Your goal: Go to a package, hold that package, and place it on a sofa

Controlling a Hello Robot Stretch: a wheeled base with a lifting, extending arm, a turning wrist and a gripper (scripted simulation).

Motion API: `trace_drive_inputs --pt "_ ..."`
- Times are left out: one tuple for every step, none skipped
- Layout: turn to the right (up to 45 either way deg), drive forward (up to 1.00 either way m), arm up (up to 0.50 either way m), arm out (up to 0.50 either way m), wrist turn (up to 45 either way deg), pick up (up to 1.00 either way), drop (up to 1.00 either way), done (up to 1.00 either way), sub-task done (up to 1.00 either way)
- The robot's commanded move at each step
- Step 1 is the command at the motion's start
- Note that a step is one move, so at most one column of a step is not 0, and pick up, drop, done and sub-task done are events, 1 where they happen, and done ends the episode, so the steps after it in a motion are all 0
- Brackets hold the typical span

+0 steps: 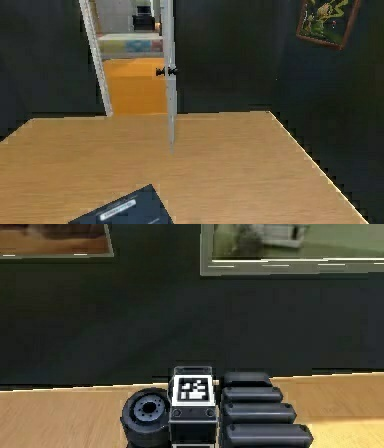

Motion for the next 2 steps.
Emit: trace_drive_inputs --pt "-33.0 0.0 0.0 0.0 0.0 0.0 0.0 0.0 0.0" --pt "0.0 0.5 0.0 0.0 0.0 0.0 0.0 0.0 0.0"
